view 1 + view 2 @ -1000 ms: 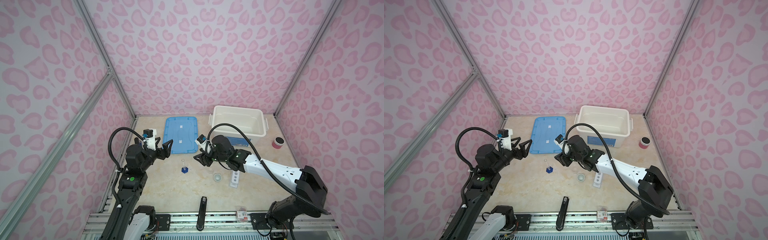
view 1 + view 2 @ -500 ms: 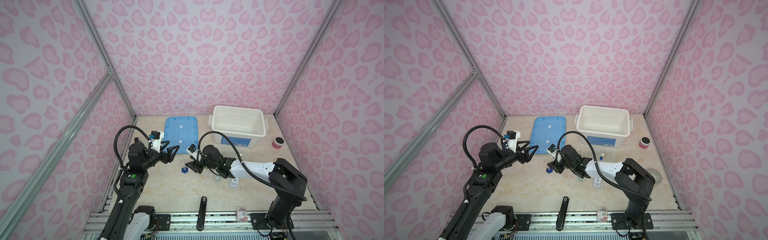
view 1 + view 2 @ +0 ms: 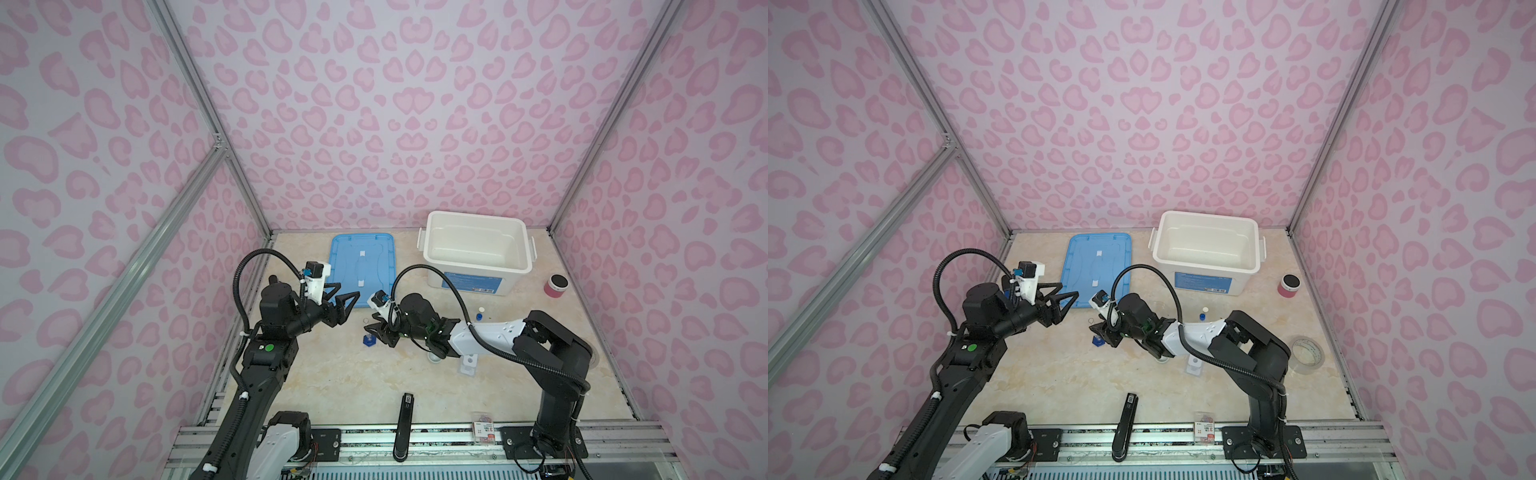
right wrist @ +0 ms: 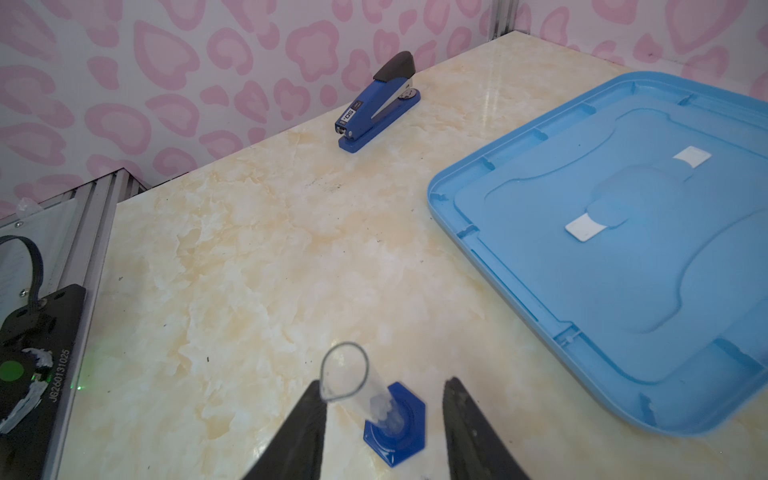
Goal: Organize the chemistry lab equipment
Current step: 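Close the right gripper on the glass graduated cylinder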
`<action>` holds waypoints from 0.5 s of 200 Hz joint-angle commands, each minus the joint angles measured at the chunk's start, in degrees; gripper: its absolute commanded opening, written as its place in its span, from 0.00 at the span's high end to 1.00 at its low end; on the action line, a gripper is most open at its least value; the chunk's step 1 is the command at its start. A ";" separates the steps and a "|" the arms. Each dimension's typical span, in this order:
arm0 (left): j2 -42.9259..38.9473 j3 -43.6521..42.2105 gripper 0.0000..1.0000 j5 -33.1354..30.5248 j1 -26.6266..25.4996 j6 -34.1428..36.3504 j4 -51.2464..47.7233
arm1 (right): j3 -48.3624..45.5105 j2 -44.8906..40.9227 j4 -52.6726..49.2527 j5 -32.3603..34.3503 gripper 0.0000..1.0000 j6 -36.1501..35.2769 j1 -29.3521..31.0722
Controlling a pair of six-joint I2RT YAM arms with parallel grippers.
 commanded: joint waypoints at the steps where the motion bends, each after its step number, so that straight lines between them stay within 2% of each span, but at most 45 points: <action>1: 0.21 0.09 0.27 0.93 -0.01 -0.07 0.98 | 0.55 0.98 2.83 -1.01 0.55 0.49 0.19; 64: -0.15 -0.07 0.28 0.58 0.03 -0.15 1.26 | 1.37 3.23 2.54 -1.02 0.63 -0.18 0.65; 100: -0.34 -0.25 0.28 0.76 0.05 -0.15 1.41 | 1.52 3.50 2.68 0.10 0.71 -0.54 1.19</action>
